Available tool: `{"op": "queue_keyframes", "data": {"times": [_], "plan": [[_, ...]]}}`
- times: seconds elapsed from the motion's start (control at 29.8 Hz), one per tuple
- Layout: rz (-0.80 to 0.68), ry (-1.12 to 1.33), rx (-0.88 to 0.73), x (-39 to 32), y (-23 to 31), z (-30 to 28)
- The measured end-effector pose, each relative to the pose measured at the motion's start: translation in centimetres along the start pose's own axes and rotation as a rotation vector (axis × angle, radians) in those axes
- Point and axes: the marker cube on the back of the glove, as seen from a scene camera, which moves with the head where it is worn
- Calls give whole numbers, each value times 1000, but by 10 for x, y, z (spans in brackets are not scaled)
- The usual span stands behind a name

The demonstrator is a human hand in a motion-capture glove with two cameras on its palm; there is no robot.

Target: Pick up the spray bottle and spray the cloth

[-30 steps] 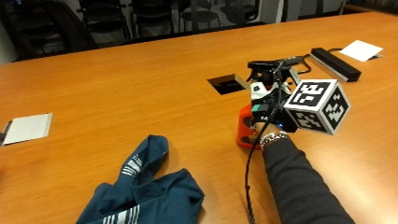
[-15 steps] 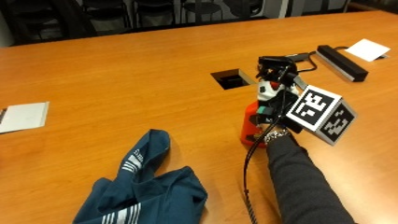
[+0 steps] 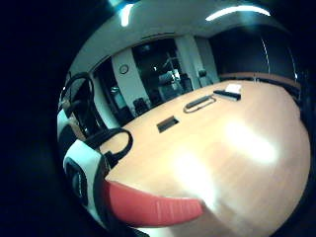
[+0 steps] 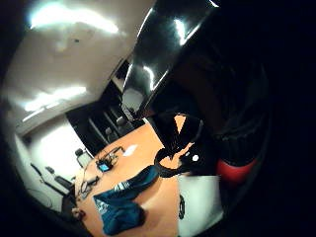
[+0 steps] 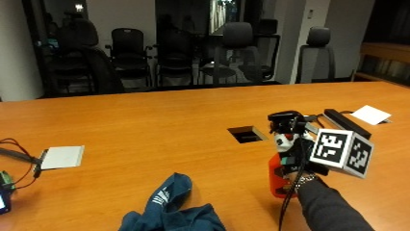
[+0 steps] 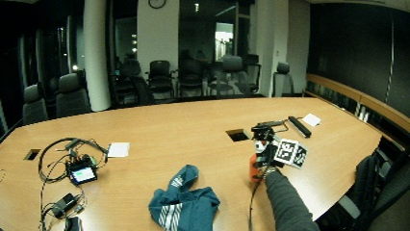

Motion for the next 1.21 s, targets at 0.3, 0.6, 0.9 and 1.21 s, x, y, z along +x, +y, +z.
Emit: {"op": "queue_keyframes", "data": {"times": [0.3, 0.6, 0.9, 1.21], "plan": [[-404, 137, -15, -77, -65, -28], [-605, 246, -33, -107, -88, -61], [-882, 430, -94, -134, -85, -72], [-1144, 497, -141, -172, -55, -52]]}}
